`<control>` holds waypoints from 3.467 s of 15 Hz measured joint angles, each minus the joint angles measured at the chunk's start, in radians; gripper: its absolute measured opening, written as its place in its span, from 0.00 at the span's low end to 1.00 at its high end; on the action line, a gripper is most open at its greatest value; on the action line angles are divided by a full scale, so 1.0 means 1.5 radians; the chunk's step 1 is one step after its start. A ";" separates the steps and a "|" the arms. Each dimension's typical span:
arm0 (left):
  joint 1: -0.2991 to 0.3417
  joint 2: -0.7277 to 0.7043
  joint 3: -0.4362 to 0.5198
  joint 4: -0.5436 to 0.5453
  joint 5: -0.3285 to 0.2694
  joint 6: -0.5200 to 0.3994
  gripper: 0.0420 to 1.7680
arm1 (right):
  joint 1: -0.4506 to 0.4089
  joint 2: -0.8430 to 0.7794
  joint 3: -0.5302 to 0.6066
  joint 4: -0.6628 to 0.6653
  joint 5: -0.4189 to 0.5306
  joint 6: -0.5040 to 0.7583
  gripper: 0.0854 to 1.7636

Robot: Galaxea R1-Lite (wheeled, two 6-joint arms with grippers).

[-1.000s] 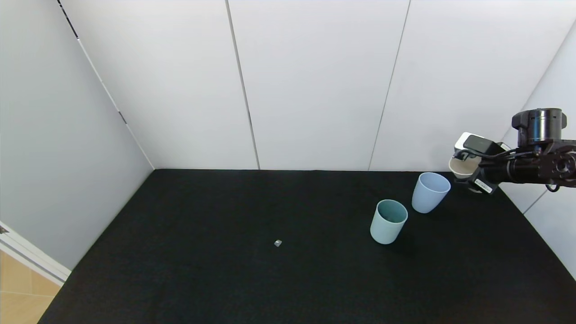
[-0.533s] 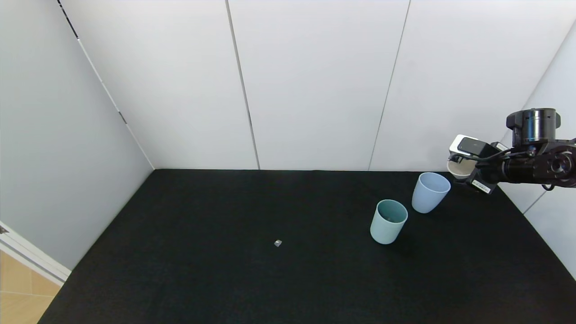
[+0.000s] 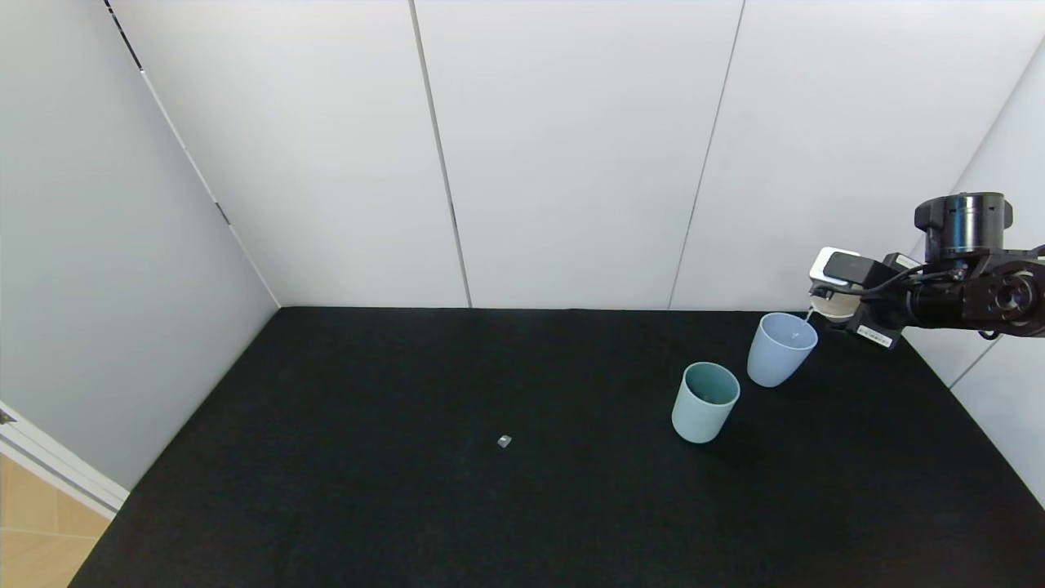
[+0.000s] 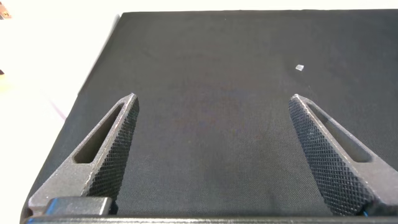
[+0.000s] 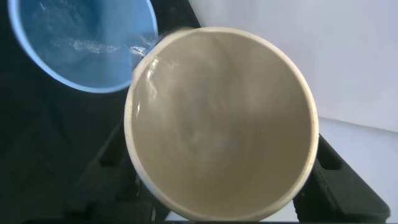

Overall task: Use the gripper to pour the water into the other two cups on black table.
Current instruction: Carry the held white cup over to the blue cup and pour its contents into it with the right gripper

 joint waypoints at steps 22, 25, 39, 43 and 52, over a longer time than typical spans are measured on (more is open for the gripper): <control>0.000 0.000 0.000 0.000 0.000 0.000 0.97 | -0.003 -0.003 -0.027 -0.005 -0.019 -0.068 0.73; 0.000 0.000 0.000 0.000 0.000 0.000 0.97 | -0.002 -0.004 -0.024 -0.002 -0.018 -0.062 0.73; 0.000 0.000 0.000 0.000 0.000 0.000 0.97 | 0.006 -0.008 -0.016 0.001 -0.031 -0.066 0.73; 0.000 0.000 0.000 0.000 0.000 0.000 0.97 | 0.010 -0.008 -0.013 0.000 -0.031 -0.065 0.73; 0.000 0.000 0.000 0.000 0.000 0.000 0.97 | 0.018 -0.012 -0.012 0.001 -0.030 -0.059 0.73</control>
